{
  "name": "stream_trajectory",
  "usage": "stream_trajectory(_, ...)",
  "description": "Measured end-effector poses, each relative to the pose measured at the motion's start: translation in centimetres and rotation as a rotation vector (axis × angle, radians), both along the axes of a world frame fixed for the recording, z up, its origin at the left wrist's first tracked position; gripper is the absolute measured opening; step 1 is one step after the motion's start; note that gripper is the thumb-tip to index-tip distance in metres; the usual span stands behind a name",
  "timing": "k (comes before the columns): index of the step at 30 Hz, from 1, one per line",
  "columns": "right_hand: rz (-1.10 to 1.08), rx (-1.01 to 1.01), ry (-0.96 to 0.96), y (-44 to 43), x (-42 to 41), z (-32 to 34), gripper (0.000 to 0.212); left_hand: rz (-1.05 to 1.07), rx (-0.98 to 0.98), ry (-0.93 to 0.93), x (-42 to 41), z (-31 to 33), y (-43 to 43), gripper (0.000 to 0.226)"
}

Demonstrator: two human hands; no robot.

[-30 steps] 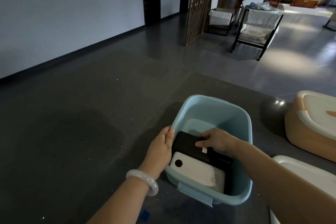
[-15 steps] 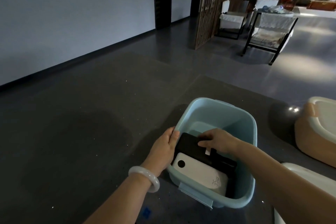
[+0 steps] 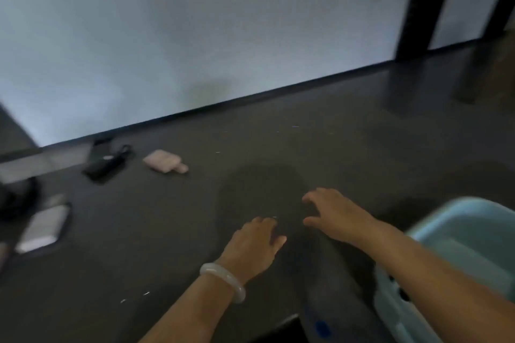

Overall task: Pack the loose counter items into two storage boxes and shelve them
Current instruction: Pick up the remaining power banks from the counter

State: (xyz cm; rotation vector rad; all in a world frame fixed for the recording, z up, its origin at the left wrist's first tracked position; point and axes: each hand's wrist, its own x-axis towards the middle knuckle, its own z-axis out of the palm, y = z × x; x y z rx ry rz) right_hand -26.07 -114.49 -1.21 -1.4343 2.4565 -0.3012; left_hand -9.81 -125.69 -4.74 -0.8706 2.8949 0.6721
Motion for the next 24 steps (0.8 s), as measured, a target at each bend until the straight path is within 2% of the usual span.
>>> stream_trajectory(5, 0.292, 0.128, 0.003, -9.7, 7.0, -1.2, 0.066, 0.232, -0.176, -0.200, 10.4, 1.1, -5.8, 0.050)
stream_trajectory(10, 0.442, 0.196, -0.010, -17.2, 13.8, -0.1, 0.073, 0.394, -0.219, -0.256, 19.0, 2.3, -10.6, 0.060)
stream_trajectory(18, 0.484, 0.222, -0.035, -27.7, 21.9, 0.8, 0.074, 0.505, -0.177, -0.240, 28.2, 2.5, -19.2, 0.063)
stream_trajectory(24, 0.433, 0.190, -0.099, -33.1, 23.1, -0.3, 0.076, 0.538, -0.091, -0.185, 29.5, 1.7, -25.1, 0.063)
